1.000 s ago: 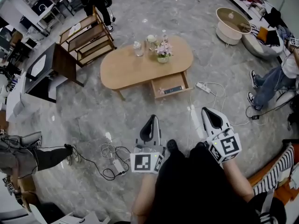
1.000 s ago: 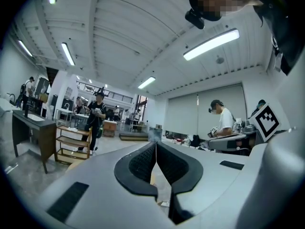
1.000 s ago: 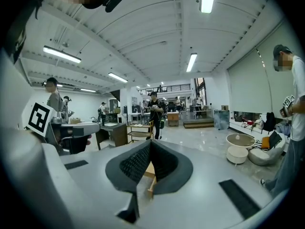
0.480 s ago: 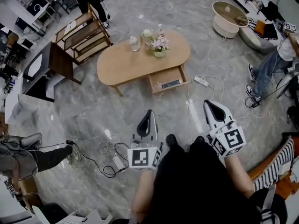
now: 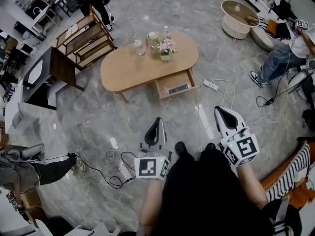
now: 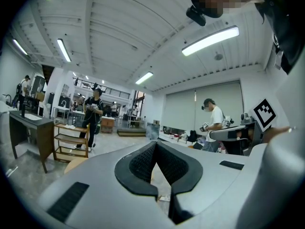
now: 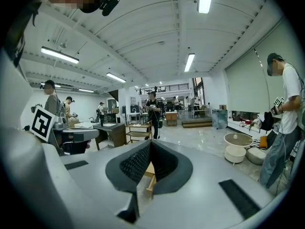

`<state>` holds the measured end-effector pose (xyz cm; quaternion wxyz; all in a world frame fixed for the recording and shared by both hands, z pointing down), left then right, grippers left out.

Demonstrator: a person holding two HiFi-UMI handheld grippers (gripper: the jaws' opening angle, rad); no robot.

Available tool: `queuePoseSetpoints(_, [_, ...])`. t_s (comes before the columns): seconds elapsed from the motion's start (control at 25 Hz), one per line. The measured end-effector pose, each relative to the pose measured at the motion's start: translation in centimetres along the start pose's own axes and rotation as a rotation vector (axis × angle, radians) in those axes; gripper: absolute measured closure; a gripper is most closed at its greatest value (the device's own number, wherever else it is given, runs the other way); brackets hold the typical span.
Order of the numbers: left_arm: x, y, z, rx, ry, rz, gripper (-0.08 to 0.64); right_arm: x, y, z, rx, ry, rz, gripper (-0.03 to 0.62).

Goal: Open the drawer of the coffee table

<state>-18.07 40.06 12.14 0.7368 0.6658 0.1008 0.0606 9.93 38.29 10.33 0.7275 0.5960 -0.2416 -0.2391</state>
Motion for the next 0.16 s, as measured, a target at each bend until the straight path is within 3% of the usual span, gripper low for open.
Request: queuePoseSetpoints(0.16, [-0.23,-0.09,0.25,0.02,0.015,-0.016,0.547,0.17,-0.32,0.31,0.015,-0.001,-0.006,0.58])
Point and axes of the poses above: the fingertips, and each gripper's own axes: z forward along the fingers, x to its right, y out of its underside, the point moved 10 cm from there along -z, backward along the fingers, and after that the axes turned 10 degrees about -y, right-handed, at the moved point
